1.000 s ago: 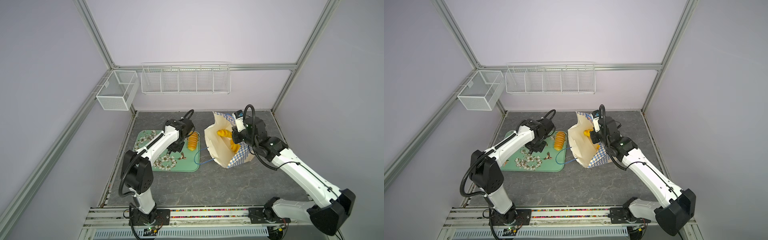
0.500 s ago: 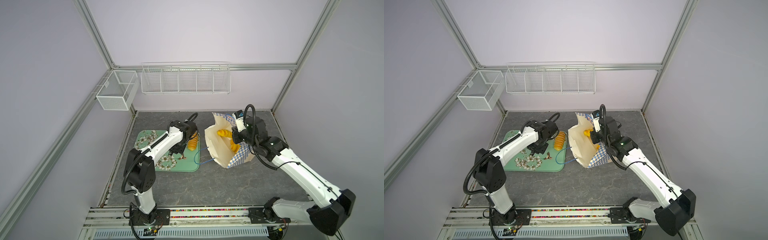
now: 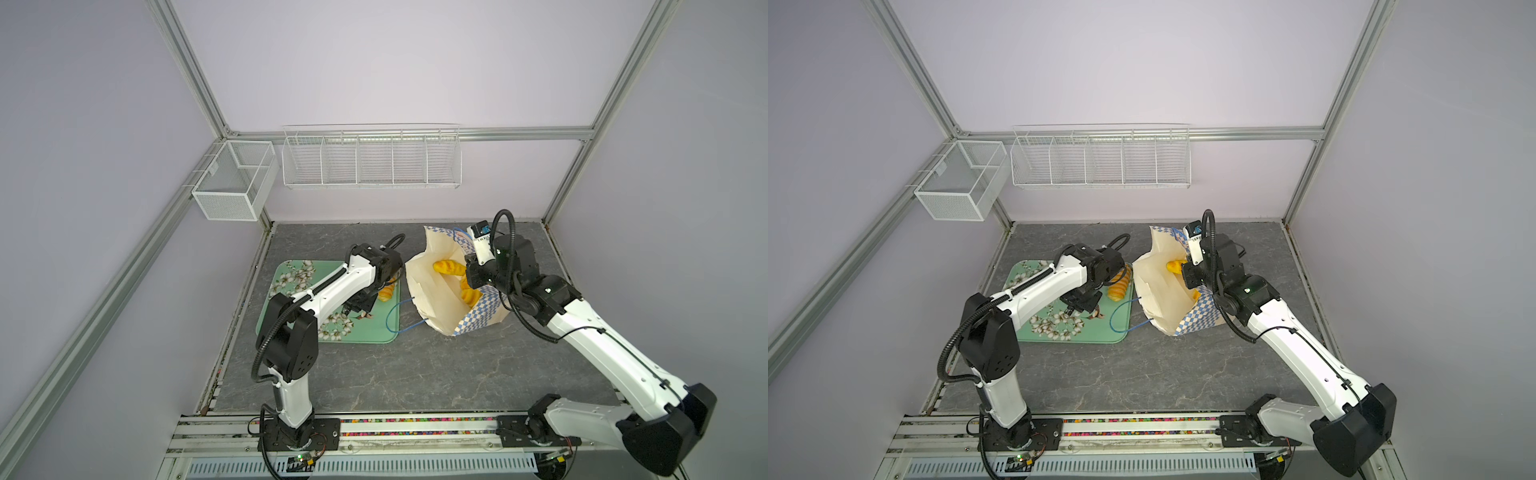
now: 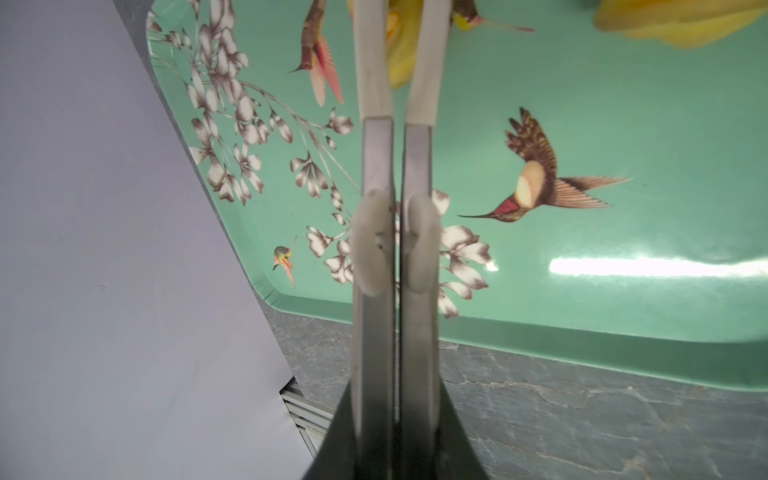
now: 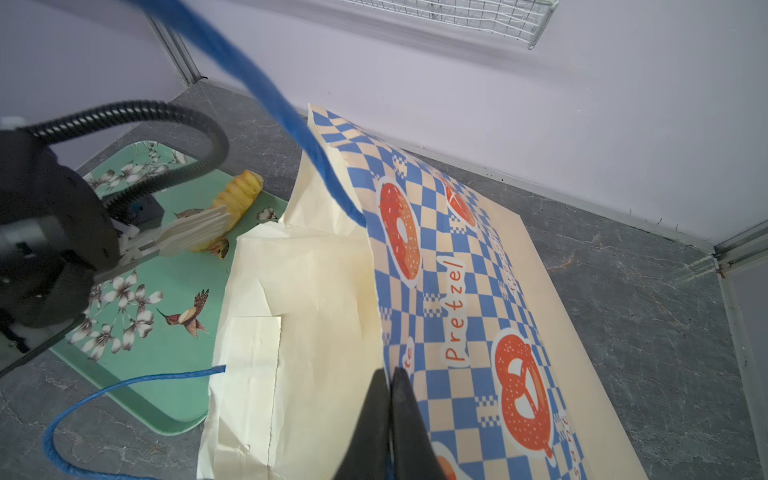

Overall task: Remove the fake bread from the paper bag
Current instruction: 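Lower the elongated bread onto the green tray beside the ridged bread, then swing the tongs with the left gripper back toward the open bag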

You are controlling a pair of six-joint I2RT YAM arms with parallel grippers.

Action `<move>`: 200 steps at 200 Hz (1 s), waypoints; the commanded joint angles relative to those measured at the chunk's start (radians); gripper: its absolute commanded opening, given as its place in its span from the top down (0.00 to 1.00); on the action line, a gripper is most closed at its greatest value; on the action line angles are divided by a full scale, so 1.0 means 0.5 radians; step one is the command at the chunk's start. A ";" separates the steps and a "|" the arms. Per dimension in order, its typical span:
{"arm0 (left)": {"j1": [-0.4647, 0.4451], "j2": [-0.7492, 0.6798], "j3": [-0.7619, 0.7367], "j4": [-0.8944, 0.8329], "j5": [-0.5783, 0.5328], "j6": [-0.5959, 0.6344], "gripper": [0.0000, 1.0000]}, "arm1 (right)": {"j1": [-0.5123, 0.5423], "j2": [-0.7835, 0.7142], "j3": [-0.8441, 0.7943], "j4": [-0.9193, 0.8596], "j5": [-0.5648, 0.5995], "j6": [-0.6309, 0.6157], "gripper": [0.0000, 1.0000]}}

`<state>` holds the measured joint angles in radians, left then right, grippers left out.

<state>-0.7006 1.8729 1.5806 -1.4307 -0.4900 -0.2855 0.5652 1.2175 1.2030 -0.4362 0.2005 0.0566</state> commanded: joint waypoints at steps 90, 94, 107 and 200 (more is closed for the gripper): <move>-0.043 -0.015 0.146 -0.013 0.337 -0.017 0.76 | -0.029 0.016 -0.022 -0.016 -0.025 0.015 0.93; -0.041 -0.016 0.145 -0.016 0.336 -0.017 0.75 | -0.030 0.019 -0.022 -0.017 -0.026 0.014 0.93; -0.041 -0.017 0.143 -0.025 0.330 -0.018 0.74 | -0.032 0.022 -0.021 -0.017 -0.031 0.018 0.93; -0.041 -0.238 0.182 -0.084 0.181 -0.041 0.86 | -0.035 0.014 -0.049 -0.024 -0.023 0.031 0.93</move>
<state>-0.7185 1.8221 1.6276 -1.4258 -0.3565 -0.2955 0.5560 1.2263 1.2030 -0.4358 0.1860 0.0563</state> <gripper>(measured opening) 0.192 0.071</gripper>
